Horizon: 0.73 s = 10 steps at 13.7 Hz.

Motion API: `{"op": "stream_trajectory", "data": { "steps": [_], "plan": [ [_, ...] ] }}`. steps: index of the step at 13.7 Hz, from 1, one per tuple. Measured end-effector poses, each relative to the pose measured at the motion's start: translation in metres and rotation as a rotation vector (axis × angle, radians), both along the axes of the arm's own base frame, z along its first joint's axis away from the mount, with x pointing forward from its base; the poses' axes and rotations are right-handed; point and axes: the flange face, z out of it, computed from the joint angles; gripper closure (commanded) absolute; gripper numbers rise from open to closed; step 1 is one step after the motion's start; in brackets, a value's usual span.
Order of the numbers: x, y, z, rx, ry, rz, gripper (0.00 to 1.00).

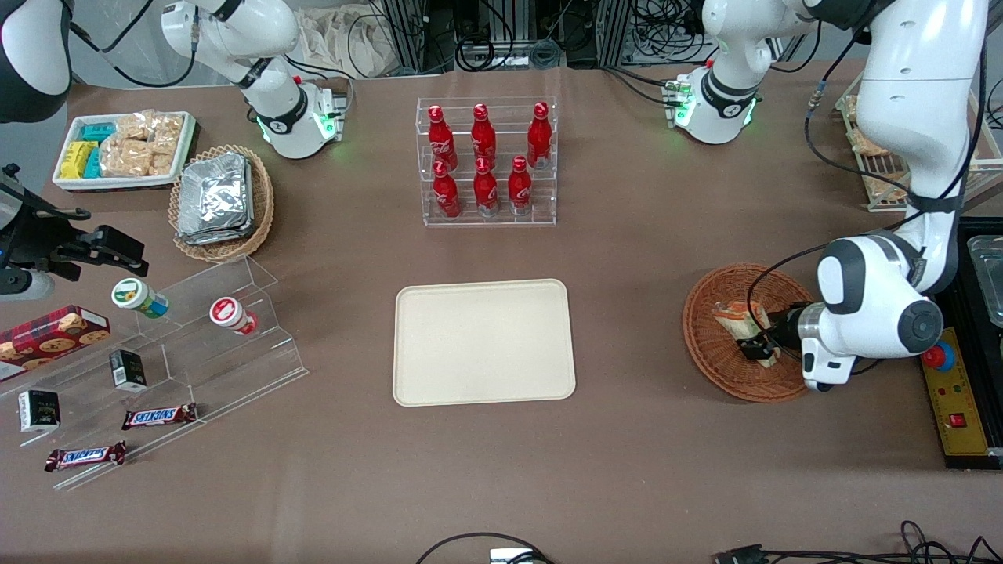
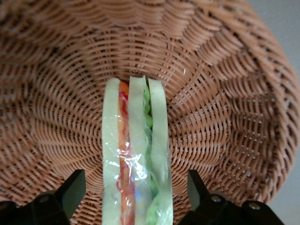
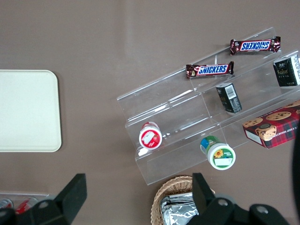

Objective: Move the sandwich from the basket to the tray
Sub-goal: 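Close the left gripper on the wrapped sandwich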

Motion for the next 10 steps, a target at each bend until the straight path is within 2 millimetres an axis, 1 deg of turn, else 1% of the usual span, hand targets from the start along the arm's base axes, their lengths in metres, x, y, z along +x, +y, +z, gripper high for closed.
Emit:
{"op": "stream_trajectory", "data": {
  "steps": [2, 3, 5, 6, 7, 8, 9, 10],
  "plan": [
    [-0.001, -0.002, -0.006, -0.003, 0.008, 0.000, 0.93],
    [-0.001, -0.002, -0.006, -0.003, 0.008, 0.000, 1.00],
    [-0.001, -0.002, -0.004, -0.003, 0.006, -0.002, 1.00],
    [0.000, -0.004, -0.001, -0.005, 0.003, -0.005, 1.00],
    [0.001, -0.007, 0.006, -0.008, -0.001, -0.010, 1.00],
    [0.003, -0.010, 0.019, -0.013, 0.000, -0.018, 1.00],
    [0.005, -0.014, 0.040, -0.020, 0.002, -0.034, 1.00],
    [0.008, -0.022, 0.066, -0.032, -0.003, -0.062, 1.00]
  ]
}}
